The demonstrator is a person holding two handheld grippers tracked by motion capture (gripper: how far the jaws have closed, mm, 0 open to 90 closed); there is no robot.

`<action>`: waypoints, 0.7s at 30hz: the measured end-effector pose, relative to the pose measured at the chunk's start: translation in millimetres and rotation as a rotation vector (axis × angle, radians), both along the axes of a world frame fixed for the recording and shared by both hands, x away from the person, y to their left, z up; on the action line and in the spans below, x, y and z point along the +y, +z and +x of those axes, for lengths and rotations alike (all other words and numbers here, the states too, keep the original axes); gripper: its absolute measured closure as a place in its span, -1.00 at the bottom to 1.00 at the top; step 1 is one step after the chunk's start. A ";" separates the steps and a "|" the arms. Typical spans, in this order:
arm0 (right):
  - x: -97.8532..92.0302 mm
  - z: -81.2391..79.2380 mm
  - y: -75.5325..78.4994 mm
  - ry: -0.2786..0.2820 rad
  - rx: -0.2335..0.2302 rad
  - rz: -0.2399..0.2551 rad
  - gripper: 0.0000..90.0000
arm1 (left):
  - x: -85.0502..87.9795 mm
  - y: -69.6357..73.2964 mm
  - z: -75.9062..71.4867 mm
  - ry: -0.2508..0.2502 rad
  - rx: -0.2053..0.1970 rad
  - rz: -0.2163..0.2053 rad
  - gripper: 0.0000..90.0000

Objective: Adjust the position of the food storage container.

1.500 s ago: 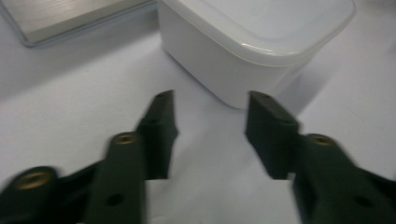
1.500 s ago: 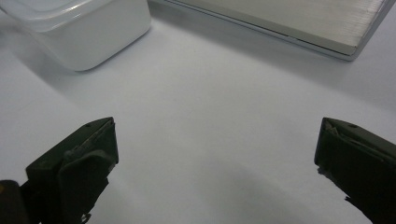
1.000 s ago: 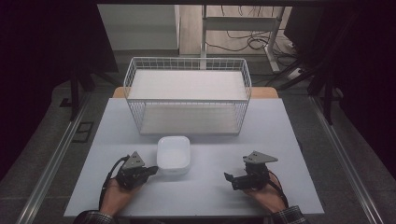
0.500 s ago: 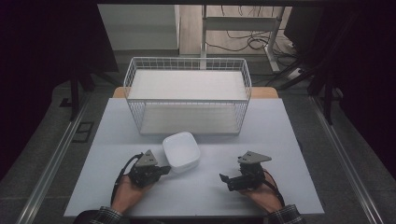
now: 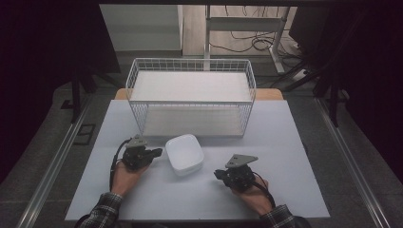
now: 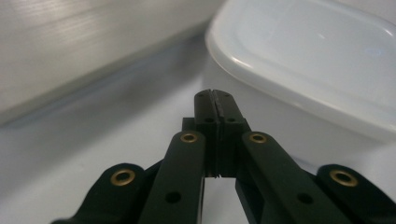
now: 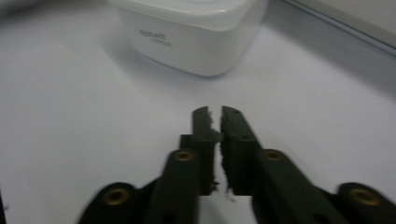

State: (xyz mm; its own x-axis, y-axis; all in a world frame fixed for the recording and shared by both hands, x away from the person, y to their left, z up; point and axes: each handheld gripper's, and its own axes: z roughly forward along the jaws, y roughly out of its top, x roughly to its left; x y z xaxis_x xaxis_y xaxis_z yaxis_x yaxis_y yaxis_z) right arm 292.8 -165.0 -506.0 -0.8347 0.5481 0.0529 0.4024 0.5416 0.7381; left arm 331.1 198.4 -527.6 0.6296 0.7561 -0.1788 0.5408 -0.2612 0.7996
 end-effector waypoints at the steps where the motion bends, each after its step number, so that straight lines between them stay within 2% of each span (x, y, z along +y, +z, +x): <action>1: 4.1 0.7 0.0 0.007 0.003 0.007 0.98 | -0.6 -0.6 4.3 -0.004 -0.002 -0.003 1.00; 7: 32.6 8.7 -0.5 0.049 -0.010 0.023 0.98 | -10.5 -4.8 27.1 -0.037 0.002 -0.008 1.00; 10: 41.7 14.7 -4.3 0.055 0.008 0.025 0.98 | -10.5 -7.3 33.4 -0.064 0.014 -0.027 1.00; 15: 43.1 21.3 -9.3 0.038 0.031 0.027 0.98 | -9.2 -4.0 27.8 -0.085 0.030 -0.036 1.00; 17: 41.8 22.0 -9.4 0.033 0.031 0.026 0.98 | -9.0 -3.2 26.3 -0.090 0.030 -0.039 1.00; 18: 38.9 23.3 -8.9 0.026 0.028 0.024 0.97 | -10.0 -1.7 21.2 -0.093 0.034 -0.049 1.00; 21: 35.1 25.0 -8.1 0.014 0.024 0.018 0.97 | -12.8 -1.6 15.2 -0.084 0.040 -0.041 1.00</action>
